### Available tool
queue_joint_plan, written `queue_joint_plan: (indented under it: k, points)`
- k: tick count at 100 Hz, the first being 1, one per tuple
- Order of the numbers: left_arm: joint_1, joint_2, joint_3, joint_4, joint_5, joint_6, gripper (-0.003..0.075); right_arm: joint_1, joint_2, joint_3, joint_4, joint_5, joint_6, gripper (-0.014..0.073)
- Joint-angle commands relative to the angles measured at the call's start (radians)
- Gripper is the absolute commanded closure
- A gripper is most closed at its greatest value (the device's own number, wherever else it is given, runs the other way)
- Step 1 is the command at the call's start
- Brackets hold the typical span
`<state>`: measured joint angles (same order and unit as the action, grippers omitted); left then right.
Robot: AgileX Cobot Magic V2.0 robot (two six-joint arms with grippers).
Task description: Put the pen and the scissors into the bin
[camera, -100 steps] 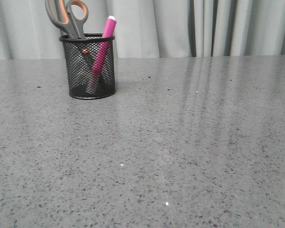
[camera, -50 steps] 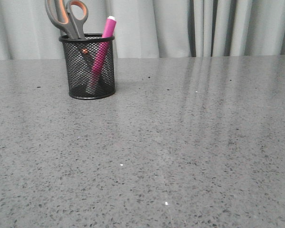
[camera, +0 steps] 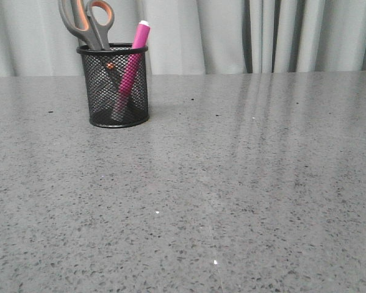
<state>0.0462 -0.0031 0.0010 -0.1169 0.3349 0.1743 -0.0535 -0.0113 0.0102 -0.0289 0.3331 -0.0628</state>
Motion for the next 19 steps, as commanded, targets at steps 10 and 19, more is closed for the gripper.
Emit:
queue_joint_plan:
  k: [10,19]
  points:
    - [0.002,-0.032,0.044,-0.012,-0.057,-0.007,0.0739,-0.007,-0.018,0.014,0.0,-0.032,-0.009,0.0653]
    - [0.002,-0.032,0.044,-0.012,-0.057,-0.007,0.0739,-0.007,-0.018,0.014,0.0,-0.032,-0.009,0.0653]
